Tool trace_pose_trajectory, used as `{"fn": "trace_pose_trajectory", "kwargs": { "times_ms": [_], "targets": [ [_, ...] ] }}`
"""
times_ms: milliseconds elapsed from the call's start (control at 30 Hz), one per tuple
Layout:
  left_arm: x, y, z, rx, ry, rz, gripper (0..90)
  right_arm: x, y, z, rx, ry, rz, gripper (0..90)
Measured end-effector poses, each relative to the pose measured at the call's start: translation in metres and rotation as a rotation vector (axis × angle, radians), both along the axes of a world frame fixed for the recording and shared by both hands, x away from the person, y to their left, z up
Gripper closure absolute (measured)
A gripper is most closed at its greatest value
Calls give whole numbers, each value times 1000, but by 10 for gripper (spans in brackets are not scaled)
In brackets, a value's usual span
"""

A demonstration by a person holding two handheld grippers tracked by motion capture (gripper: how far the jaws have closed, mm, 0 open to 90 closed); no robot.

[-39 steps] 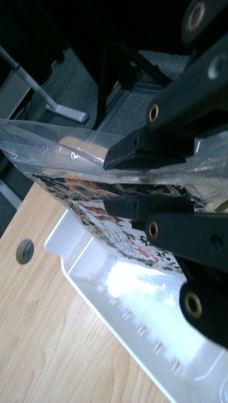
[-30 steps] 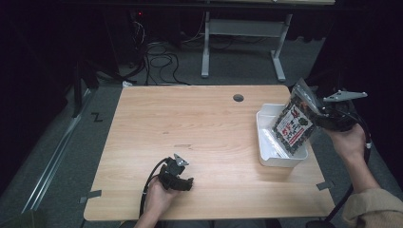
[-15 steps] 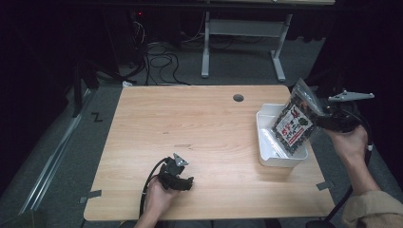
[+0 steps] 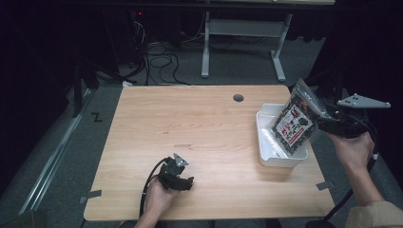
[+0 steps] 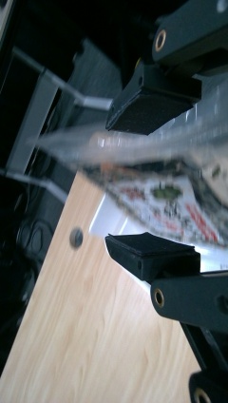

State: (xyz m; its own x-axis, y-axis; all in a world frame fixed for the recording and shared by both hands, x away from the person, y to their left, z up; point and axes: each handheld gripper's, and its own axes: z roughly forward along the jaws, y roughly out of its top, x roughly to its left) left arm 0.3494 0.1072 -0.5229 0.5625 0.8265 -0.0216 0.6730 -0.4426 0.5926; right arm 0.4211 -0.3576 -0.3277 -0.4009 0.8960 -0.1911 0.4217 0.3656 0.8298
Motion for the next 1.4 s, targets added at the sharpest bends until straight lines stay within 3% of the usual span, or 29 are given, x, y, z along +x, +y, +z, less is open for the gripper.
{"fn": "trace_pose_trajectory", "kwargs": {
  "times_ms": [167, 333, 667, 900, 1100, 1300, 1400],
  "targets": [
    [0, 0, 0, -7, -1, -2, 282, -15, 15, -2, 17, 1, 88, 409],
    [-1, 1, 3, -16, -10, -3, 283, -26, 28, -3, 88, 15, 161, 411],
    [-2, 1, 4, -26, -16, -4, 285, -46, 65, -22, 142, 55, 286, 423],
    [-2, 2, 4, -29, -16, -5, 285, -57, 88, -47, 157, 109, 354, 434],
    [-3, 1, 5, -31, -17, -11, 286, -65, 97, -67, 176, 153, 397, 425],
    [-5, -4, 6, -35, -23, -28, 286, -73, 104, -89, 158, 161, 450, 430],
    [-6, -5, 6, -35, -22, -33, 286, -75, 106, -101, 183, 182, 452, 432]
  ]
}}
